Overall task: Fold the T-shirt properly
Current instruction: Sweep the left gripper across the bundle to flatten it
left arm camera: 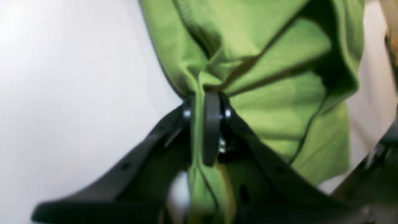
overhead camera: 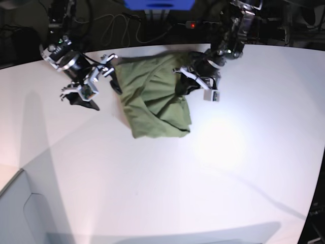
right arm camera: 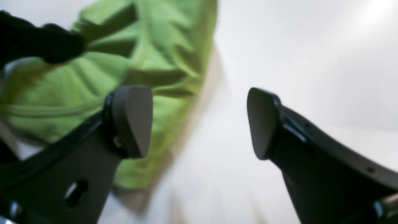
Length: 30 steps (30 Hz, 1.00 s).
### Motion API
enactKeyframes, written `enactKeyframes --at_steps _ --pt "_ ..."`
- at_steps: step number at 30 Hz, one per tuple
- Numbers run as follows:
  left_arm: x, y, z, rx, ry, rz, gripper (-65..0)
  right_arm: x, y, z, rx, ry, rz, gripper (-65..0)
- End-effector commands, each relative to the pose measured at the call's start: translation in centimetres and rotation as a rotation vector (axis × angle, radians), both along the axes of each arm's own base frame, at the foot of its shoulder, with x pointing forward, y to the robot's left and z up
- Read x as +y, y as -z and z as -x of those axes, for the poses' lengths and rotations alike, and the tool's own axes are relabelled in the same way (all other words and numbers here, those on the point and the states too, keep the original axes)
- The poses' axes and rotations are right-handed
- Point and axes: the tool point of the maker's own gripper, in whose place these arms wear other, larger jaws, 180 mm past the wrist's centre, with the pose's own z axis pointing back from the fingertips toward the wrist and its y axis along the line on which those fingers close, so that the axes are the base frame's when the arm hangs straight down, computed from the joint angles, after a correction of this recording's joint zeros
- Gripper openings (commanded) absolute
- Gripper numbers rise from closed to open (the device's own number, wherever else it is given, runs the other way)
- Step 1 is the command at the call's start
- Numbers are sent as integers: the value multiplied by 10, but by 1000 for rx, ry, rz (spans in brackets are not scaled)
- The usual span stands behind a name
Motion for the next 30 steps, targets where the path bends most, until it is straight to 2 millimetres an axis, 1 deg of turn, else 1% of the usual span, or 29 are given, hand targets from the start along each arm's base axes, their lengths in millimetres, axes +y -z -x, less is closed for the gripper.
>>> enactKeyframes --at_steps 1,6,8,14,16,19,20,21,23,25,27,28,29,30 --pt "5 7 -3 12 53 -67 -650 2 -14 -4 -48 -17 -28 -195" --pt "-9 3 -30 -67 319 -204 -650 -14 -16 -7 -57 26 -8 -196" --pt "-14 -1 -45 -105 403 -256 -650 -19 -16 -8 -59 39 -1 -196" --pt "-28 -11 -92 -191 546 -383 -650 -36 -16 -7 -58 83 18 -196" --pt "-46 -19 -107 -231 598 -406 -650 -42 -12 -2 -43 98 26 -196" --pt "-68 -25 -122 -274 672 -448 -650 -44 -10 2 -33 103 29 -196" --pt "-75 -25 -123 -285 706 -462 -650 -44 -9 3 -28 103 31 -196" --pt "-89 -27 -120 -301 770 -462 -650 -44 -5 9 -12 103 32 -196" --pt "-110 -28 -109 -325 917 -455 -650 -43 -2 14 3 104 29 -197" --pt "-125 -24 -99 -360 1050 -486 -650 -40 0 17 11 111 19 -197" --pt "-130 -17 -95 -400 1141 -561 -650 -46 2 21 19 134 18 -201" --pt "-130 -15 -96 -424 1170 -597 -650 -46 1 22 18 140 13 -215" --pt "-127 -12 -99 -444 1185 -646 -650 -46 -3 21 8 141 17 -241" --pt "-125 -10 -102 -464 1202 -687 -650 -44 -7 20 -4 141 17 -281"
